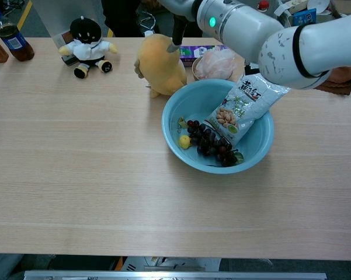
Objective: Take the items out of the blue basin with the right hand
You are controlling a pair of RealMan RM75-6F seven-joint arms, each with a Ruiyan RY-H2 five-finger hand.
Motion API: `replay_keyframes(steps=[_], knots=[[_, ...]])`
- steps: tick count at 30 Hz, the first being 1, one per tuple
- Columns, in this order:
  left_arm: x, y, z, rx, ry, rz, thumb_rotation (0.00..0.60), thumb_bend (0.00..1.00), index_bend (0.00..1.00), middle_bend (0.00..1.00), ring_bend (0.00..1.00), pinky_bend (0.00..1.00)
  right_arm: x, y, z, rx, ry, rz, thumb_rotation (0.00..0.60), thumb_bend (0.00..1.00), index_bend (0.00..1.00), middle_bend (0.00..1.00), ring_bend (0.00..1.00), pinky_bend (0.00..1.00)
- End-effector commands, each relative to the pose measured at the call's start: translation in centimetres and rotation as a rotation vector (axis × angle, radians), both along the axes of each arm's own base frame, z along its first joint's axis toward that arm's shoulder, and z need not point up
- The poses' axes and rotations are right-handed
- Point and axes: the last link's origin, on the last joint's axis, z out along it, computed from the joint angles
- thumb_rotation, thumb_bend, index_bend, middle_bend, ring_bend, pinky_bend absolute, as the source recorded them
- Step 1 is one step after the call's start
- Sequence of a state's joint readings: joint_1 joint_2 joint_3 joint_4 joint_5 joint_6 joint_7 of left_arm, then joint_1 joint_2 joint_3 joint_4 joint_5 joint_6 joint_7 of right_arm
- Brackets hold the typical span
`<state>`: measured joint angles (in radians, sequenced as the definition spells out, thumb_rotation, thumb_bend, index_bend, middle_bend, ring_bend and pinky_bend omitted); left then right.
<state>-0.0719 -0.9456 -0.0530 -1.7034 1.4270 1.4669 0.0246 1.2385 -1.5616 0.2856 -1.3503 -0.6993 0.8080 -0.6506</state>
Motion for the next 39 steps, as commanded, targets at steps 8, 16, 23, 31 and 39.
replay_keyframes(steps=[8, 16, 23, 31, 39], knots=[[-0.2, 0.3, -0.3, -0.016, -0.001, 0.0, 0.6, 0.36, 0.35, 0.23, 0.26, 0.23, -3.9, 3.9, 6.6, 0.012, 0.037, 0.148, 0.6, 0.05, 0.21, 0.31, 0.2, 0.33], [-0.2, 0.6, -0.7, -0.029, -0.004, -0.01, 0.6, 0.36, 0.35, 0.23, 0.26, 0.23, -8.7, 6.2, 9.3, 0.036, 0.134, 0.147, 0.6, 0.05, 0.24, 0.33, 0.22, 0.33], [-0.4, 0.5, -0.8, -0.031, -0.001, 0.005, 0.6, 0.36, 0.35, 0.23, 0.26, 0.23, -13.3, 7.9, 10.4, 0.057, 0.226, 0.117, 0.6, 0.0, 0.24, 0.33, 0.22, 0.33], [-0.4, 0.5, -1.2, -0.043, -0.006, 0.013, 0.6, 0.36, 0.35, 0.23, 0.26, 0.23, -16.9, 8.8, 10.8, 0.056, 0.307, 0.128, 0.6, 0.0, 0.24, 0.33, 0.22, 0.33], [-0.2, 0.8, -1.5, -0.057, -0.008, 0.007, 0.6, 0.36, 0.35, 0.23, 0.26, 0.22, -19.8, 8.5, 10.6, 0.015, 0.34, 0.122, 0.6, 0.0, 0.24, 0.32, 0.22, 0.32]])
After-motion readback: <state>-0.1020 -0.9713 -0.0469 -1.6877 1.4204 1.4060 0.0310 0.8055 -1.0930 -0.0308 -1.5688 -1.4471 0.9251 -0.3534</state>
